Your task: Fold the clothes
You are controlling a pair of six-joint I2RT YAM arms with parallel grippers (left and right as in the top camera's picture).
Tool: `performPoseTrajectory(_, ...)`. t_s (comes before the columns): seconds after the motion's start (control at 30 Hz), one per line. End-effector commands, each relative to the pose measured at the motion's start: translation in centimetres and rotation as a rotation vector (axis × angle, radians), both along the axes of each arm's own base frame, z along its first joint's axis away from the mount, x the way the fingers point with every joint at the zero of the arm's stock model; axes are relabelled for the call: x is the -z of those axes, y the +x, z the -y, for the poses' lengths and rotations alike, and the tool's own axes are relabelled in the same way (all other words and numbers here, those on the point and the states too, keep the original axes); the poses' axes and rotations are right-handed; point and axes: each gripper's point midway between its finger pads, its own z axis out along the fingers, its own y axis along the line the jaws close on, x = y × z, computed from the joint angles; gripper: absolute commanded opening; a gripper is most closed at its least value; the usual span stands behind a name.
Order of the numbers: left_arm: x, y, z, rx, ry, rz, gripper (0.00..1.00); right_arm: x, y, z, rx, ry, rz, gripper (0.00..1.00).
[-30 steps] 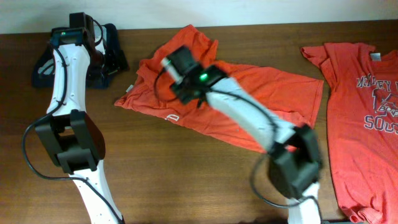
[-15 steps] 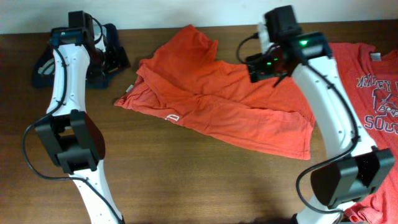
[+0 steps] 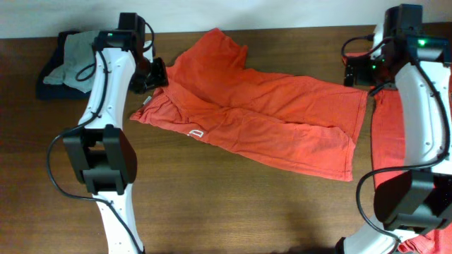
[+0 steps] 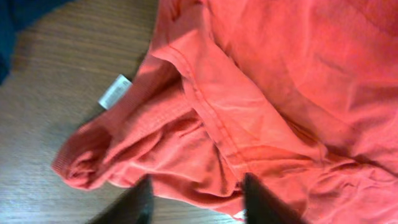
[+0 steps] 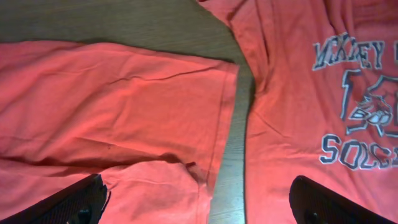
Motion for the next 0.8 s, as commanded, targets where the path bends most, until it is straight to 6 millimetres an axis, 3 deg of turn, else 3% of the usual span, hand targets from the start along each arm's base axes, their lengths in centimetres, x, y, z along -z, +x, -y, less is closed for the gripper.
performPoseTrajectory(0.0,-1.8,0.0,0.7,0.020,0.014,0.038,0.24,0.0,-0.4,1.4,0.044,-0.002,-0.002,0.99)
performPoseTrajectory(0.17,-0.6,-0.2,1.6,0.041,0.040,0.015,0.12,0.0,-0.4,1.4,0.046,-0.003,-0.002,0.99)
performPoseTrajectory(0.37,3.1,-1.2,1.7,0.048,0.051,-0.096,0.01,0.0,-0.4,1.4,0.045,-0.003,-0.002,0.99)
performPoseTrajectory(0.57,6.6,-2.7,0.4,0.043,0.122,-0.212,0.01,0.0,-0.4,1.4,0.045,-0.003,-0.002,0.99)
performPoseTrajectory(0.77,8.2,-2.8,-1.6,0.005,0.223,-0.245,0.01,0.0,-0.4,1.4,0.045,-0.003,-0.002,0.99)
